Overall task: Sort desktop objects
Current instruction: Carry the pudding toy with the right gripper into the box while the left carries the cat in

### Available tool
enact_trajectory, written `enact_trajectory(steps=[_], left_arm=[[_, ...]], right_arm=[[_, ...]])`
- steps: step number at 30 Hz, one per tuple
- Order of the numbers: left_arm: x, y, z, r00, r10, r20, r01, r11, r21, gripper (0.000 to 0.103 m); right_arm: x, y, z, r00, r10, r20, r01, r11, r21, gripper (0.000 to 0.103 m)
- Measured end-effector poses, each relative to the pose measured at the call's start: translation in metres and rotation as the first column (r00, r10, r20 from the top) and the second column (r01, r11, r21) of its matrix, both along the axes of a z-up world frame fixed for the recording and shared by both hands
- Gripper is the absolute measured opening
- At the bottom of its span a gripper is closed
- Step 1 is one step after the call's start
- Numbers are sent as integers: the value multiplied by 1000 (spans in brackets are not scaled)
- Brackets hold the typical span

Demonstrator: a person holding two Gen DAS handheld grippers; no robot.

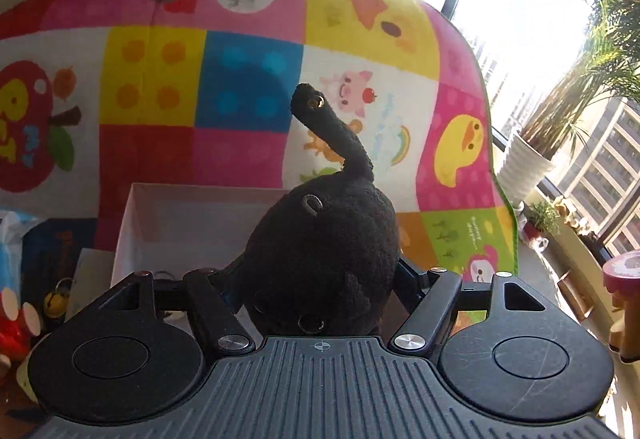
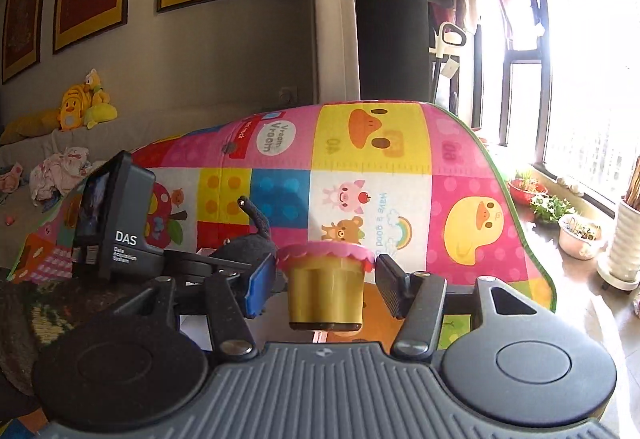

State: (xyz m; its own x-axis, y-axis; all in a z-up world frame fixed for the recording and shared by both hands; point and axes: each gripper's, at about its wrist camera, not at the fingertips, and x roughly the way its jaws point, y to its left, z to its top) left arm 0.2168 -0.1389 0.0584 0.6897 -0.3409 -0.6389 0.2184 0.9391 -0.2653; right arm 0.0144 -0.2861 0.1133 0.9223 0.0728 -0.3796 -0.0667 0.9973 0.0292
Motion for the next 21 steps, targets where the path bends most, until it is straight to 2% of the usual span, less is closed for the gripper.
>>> enact_trajectory(steps=[3, 6, 10, 14, 16, 18, 21], left_arm=[[10, -8, -16, 999, -10, -39, 10, 1000, -1, 78], [4, -17, -25, 994, -70, -78, 69, 997, -25, 84], [-8, -11, -12, 992, -114, -58, 112, 993, -39, 89], [-29, 19, 5, 993, -118, -16, 118, 992, -37, 93], [-53, 36, 16, 993, -108, 52, 107, 994, 6, 95], [-82, 51, 22, 987, -87, 132, 75, 993, 89, 97], [-123, 65, 23, 967, -63, 248, 7, 975, 221, 100]], right_arm=[[0, -9, -10, 1000, -10, -12, 10, 1000, 21, 55], [0, -15, -18, 999, -21, -31, 22, 999, 29, 55], [3, -15, -24, 998, -24, -52, 26, 999, 38, 55], [5, -8, -21, 999, -2, -50, 4, 999, 54, 55], [8, 0, -18, 998, 26, -56, -22, 998, 66, 55], [14, 9, -18, 996, 62, -69, -56, 995, 85, 55], [30, 31, -20, 982, 155, -110, -138, 979, 148, 55]])
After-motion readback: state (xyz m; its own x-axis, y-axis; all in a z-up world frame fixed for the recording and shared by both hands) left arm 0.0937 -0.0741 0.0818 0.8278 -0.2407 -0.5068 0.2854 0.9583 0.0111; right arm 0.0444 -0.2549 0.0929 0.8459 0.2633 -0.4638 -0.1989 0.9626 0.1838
